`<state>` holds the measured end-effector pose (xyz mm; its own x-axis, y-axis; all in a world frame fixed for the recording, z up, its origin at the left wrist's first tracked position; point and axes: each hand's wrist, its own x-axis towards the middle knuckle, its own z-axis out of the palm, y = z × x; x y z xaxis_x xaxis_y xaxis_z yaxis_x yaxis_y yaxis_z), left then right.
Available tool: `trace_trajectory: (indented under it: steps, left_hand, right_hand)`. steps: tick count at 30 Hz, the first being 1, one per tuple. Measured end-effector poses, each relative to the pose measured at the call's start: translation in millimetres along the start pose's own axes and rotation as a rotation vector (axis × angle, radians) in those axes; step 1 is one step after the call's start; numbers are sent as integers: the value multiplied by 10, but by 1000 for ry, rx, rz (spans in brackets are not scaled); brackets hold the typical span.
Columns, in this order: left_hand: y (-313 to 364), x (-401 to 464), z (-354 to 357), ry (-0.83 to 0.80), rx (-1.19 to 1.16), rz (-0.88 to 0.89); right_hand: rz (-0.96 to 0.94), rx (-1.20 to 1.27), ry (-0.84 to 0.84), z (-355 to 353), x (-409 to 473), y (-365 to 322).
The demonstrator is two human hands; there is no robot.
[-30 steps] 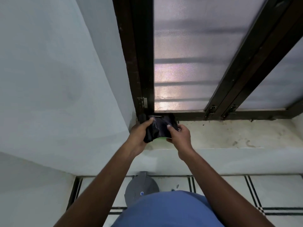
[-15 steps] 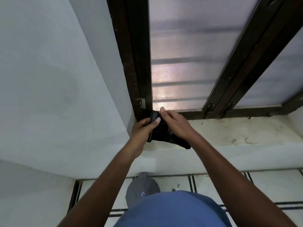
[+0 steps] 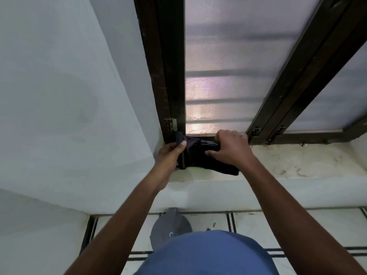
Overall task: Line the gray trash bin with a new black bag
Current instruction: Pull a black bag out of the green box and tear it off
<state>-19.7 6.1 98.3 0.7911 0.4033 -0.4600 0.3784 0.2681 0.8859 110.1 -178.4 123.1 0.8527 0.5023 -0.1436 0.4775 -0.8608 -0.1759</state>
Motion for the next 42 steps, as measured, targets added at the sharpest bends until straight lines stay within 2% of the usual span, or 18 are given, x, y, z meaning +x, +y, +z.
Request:
trace_trajectory:
  steps: [2, 5, 7, 11, 15, 19, 21, 24, 26, 27, 29, 31, 34, 38, 42]
  left_hand:
    - [-19, 19, 18, 1, 19, -4]
    - [35, -15, 108, -81, -72, -32]
    - [79, -64, 136, -138, -176, -43]
    - [129, -115, 70, -195, -276, -79]
    - [115, -121, -26, -240, -186, -42]
    - [81, -119, -84, -227, -226, -17]
    - [80, -125, -88, -186, -173, -8]
    - [44, -127, -89, -46, -13, 12]
    - [7, -125, -89, -17, -1, 30]
    - [-1, -127, -85, -19, -10, 39]
    - [-4, -125, -59, -55, -29, 45]
    - [9, -138, -26, -112, -74, 33]
    - [56, -173, -3, -160, -160, -9]
    - [101, -203, -44, -188, -268, -62]
    - [81, -202, -149, -220, -202, -3]
  right_hand:
    - [-61, 3, 11, -17, 33, -59]
    - [-151, 362, -108, -89, 32, -243]
    - [-132, 589, -202, -66, 36, -316]
    - [-112, 715, -138, 51, 24, -308]
    - [-93, 697, -76, 73, 3, -196]
    - [-60, 655, -62, 51, -10, -120]
    - [-34, 603, -51, 40, -24, -88]
    - [4, 307, -22, 35, -29, -52]
    - [-24, 62, 15, 19, -23, -51]
    - [-53, 51, 20, 5, -20, -59]
    - [-114, 172, -21, -79, -39, -134]
    - [-164, 396, -108, -162, -61, -262]
    - [-147, 646, -180, -135, -69, -369]
    - [-121, 703, -139, -23, -55, -313]
    - [-103, 641, -144, -39, -57, -192]
